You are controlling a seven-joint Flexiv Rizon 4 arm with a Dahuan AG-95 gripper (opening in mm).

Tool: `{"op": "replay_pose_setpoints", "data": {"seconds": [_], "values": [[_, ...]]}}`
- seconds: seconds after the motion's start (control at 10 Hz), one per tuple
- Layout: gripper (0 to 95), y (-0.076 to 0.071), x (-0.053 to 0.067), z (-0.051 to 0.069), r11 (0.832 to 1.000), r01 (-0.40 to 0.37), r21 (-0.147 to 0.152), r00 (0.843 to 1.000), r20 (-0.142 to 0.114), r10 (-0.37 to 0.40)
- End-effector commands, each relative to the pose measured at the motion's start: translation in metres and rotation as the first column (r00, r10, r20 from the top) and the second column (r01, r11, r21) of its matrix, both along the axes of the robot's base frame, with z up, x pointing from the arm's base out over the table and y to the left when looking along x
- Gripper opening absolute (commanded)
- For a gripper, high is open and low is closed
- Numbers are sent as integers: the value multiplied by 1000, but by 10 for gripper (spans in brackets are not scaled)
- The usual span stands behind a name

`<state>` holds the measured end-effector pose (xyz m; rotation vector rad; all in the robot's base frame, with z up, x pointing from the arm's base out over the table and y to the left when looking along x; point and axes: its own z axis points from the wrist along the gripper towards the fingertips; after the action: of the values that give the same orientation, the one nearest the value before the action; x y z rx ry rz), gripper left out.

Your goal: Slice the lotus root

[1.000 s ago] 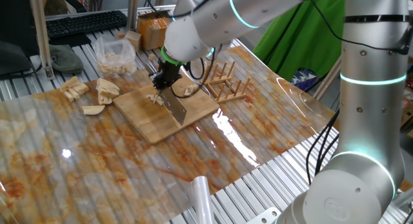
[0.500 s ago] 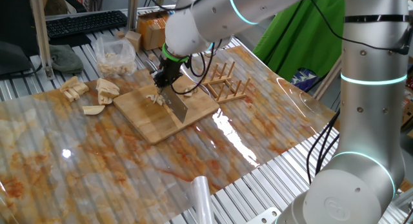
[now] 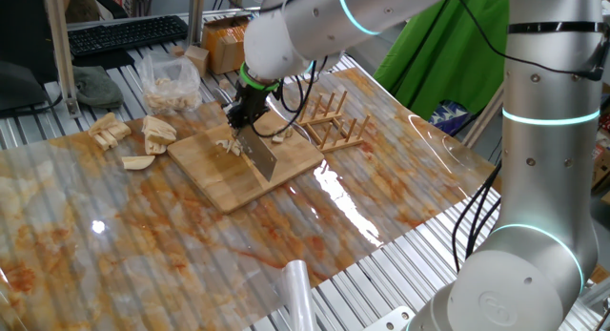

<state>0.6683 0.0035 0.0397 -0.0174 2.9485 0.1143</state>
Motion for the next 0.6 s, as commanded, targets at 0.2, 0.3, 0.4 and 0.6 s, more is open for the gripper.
{"op": "replay_pose_setpoints", "data": {"seconds": [0.2,0.3,0.4,0.6], "values": [[0,2,2,-4,1000,-7,0,1000,6,7],[0,0,1,0,1000,-8,1,1000,-4,8],[0,0,1,2,1000,-12,3,1000,-12,12],[0,-3,0,9,1000,-12,4,1000,-18,12]]}}
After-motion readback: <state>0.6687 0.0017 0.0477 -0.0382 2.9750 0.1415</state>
